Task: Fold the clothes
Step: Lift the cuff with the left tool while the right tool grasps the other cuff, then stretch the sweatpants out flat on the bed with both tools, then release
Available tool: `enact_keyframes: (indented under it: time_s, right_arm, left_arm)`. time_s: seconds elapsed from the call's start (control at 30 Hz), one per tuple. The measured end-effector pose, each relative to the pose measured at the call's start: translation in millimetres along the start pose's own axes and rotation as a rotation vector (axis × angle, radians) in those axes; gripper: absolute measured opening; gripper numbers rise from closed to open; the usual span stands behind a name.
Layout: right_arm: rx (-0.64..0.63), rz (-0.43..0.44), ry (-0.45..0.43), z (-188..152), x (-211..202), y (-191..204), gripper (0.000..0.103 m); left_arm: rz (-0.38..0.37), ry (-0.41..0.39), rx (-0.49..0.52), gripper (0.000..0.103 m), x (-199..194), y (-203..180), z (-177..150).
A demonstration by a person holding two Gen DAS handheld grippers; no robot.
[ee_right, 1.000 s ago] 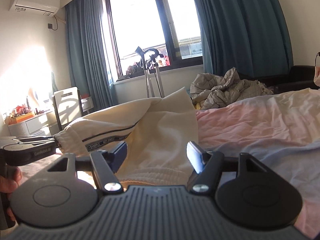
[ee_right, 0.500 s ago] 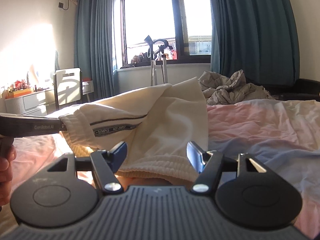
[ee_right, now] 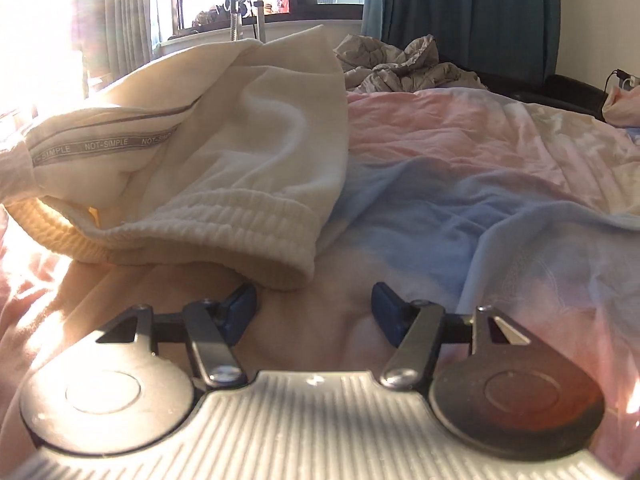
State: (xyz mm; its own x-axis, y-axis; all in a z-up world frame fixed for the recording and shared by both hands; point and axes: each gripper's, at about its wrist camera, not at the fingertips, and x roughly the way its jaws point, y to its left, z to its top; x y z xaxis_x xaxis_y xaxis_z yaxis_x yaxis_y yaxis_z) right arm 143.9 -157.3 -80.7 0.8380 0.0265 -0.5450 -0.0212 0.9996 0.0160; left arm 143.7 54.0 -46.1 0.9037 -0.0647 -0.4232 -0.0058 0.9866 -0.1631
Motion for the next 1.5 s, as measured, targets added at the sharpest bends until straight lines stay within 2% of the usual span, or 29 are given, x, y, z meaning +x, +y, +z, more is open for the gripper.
enact_keyframes:
  time_s: [0.07, 0.1, 0.17, 0.2, 0.23, 0.37, 0.57, 0.67, 0.73, 0.8, 0.87, 0.9, 0.93, 1.07, 1.2, 1.33, 1.5]
  right_arm:
    - [-0.026, -0.011, -0.007, 2, 3, 3, 0.058]
    - [-0.037, -0.015, -0.012, 3, 5, 3, 0.050]
    - [-0.025, -0.020, -0.022, 8, 9, 2, 0.040]
    - [-0.009, -0.010, -0.028, 11, 12, 0, 0.029]
    - [0.007, 0.003, -0.031, 13, 14, -2, 0.024]
    - [0.036, 0.045, -0.071, 19, 12, 1, 0.019]
    - [0.032, 0.033, -0.061, 18, 19, 3, 0.018]
    - [0.041, 0.041, -0.103, 24, 6, 3, 0.010]
    - [0.037, 0.043, -0.130, 28, -5, 5, 0.009]
    - [0.030, 0.045, -0.138, 31, -16, 7, 0.009]
    - [0.029, 0.053, -0.130, 30, -30, 8, 0.009]
    - [0.034, 0.058, -0.126, 29, -37, 8, 0.009]
    - [0.039, 0.063, -0.123, 28, -44, 8, 0.009]
    - [0.024, 0.110, -0.090, 21, -74, 19, 0.009]
    - [0.023, 0.207, -0.083, 14, -108, 43, 0.009]
    - [0.009, 0.357, -0.138, 22, -147, 83, 0.009]
    - [-0.031, 0.533, -0.180, 37, -176, 154, 0.009]
  left_arm:
    - [0.004, 0.002, -0.009, 0.010, 0, 2, 0]
    - [0.004, 0.003, -0.017, 0.010, 1, 3, 0]
    - [0.003, 0.007, -0.035, 0.011, 2, 5, -1]
    - [0.004, 0.008, -0.041, 0.011, 3, 5, -1]
    - [0.007, 0.007, -0.042, 0.011, 4, 4, -2]
    - [0.019, 0.006, -0.031, 0.011, 6, 2, -3]
    - [0.049, -0.012, 0.025, 0.011, 6, -10, -9]
    - [0.067, -0.019, 0.051, 0.013, 9, -14, -11]
    - [0.073, -0.025, 0.061, 0.014, 11, -15, -11]
    - [0.070, 0.005, 0.060, 0.019, 16, -15, -10]
    - [0.031, 0.042, 0.057, 0.019, 20, -12, -5]
    - [0.021, 0.043, 0.056, 0.019, 19, -10, -1]
    - [0.009, 0.043, 0.050, 0.010, 18, -7, 4]
    - [-0.015, -0.001, -0.024, 0.008, 0, 11, 35]
    - [-0.036, -0.076, -0.066, 0.008, -30, 38, 80]
    - [-0.041, -0.139, -0.090, 0.008, -60, 78, 132]
    - [-0.015, -0.168, -0.132, 0.008, -84, 138, 176]
